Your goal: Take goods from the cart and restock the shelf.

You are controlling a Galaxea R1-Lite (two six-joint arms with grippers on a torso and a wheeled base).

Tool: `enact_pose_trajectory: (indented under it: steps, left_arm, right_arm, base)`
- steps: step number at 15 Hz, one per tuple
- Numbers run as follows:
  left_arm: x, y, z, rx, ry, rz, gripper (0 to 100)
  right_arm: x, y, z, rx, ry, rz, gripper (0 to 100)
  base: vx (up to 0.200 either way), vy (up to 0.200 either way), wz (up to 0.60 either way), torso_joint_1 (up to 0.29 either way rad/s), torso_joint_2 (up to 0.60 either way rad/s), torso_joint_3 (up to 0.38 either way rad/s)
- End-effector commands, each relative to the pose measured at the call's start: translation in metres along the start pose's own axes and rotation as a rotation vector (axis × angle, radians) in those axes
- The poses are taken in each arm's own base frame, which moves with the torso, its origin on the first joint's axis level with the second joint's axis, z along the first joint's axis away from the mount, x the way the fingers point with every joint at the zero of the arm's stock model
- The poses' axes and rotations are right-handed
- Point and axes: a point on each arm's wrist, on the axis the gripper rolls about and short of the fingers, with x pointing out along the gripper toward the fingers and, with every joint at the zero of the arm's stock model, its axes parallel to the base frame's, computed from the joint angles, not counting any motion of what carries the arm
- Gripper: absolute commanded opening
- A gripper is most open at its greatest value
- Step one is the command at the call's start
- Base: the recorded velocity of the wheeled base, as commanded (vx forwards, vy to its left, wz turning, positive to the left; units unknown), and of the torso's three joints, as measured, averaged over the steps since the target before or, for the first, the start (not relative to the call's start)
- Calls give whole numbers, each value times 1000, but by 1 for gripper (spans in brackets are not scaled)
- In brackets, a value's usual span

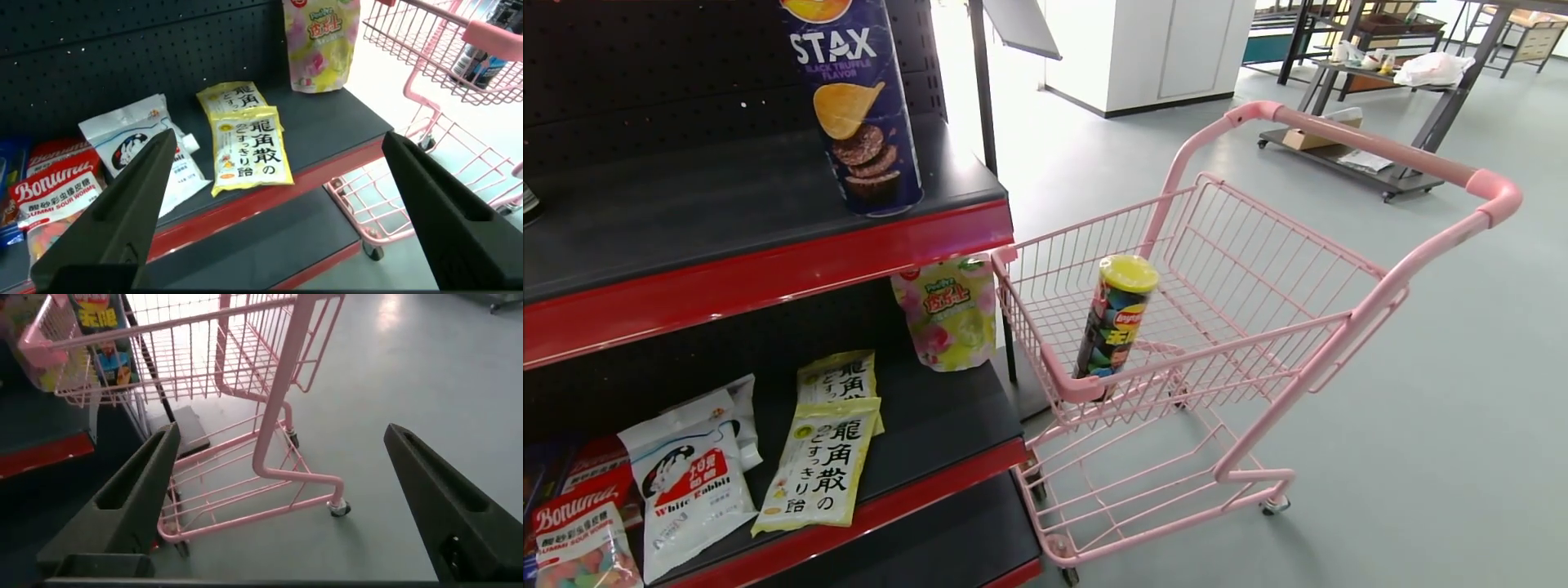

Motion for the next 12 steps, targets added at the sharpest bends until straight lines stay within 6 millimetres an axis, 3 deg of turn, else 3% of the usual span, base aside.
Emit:
enact_pose_trajectory:
  steps: [1,2,4,8,11,12]
  left_arm:
    - [0,0,0,0,1,0,100]
    - [0,0,0,0,1,0,100]
    - [0,0,0,0,1,0,100]
    - [0,0,0,0,1,0,100]
    - [0,0,0,0,1,0,100]
    - [0,0,0,0,1,-1,100]
  right_arm:
    - [46,4,132,169,54,114,100]
    - [75,9,157,120,99,201,100]
    - [124,17,158,64,209,240,100]
    - [228,35,123,85,342,388,100]
    - [276,51,90,87,378,434,100]
    - [284,58,82,84,384,466,100]
  base:
    - [0,0,0,0,0,0]
    - [0,0,0,0,0,0]
    - [0,0,0,0,0,0]
    - [0,0,0,0,0,0]
    - [0,0,0,0,0,0]
    - [0,0,0,0,0,0]
